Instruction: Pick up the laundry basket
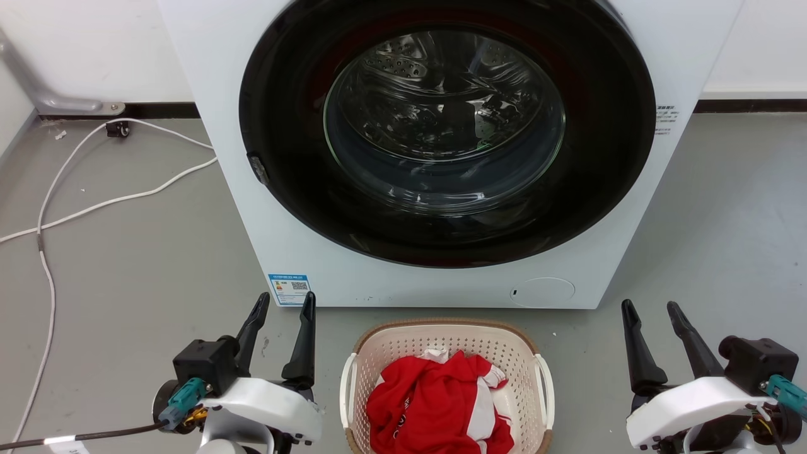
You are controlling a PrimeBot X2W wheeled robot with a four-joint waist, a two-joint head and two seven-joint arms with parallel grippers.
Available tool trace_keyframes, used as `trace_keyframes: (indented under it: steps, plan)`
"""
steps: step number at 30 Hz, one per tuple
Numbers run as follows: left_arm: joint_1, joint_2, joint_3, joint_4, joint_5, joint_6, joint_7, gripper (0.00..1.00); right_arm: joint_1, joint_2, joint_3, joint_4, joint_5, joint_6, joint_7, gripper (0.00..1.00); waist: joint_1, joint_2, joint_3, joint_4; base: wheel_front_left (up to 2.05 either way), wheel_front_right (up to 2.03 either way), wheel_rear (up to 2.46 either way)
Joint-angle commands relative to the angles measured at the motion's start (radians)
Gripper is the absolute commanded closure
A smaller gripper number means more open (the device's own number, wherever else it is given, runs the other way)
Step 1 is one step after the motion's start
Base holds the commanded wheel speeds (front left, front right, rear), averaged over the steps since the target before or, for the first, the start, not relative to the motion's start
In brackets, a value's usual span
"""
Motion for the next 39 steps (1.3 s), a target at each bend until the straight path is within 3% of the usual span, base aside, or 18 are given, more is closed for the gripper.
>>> trace_keyframes:
  steps: [1, 39]
  plan:
    - [-0.016, 0.007, -0.006, -0.003, 0.022, 0.002, -0.008, 0.0, 0.004, -0.001, 0.003, -0.012, -0.024, 0.0, -0.007, 0.0, 0.0, 0.0, 0.0, 0.0, 0.0, 0.0, 0.0]
    - [-0.006, -0.007, -0.006, 0.034, 0.265, 0.013, -0.082, 0.0, 0.023, 0.0, 0.027, -0.026, -0.263, 0.0, -0.061, 0.0, 0.0, 0.0, 0.007, -0.006, 0.0, 0.0, 0.0]
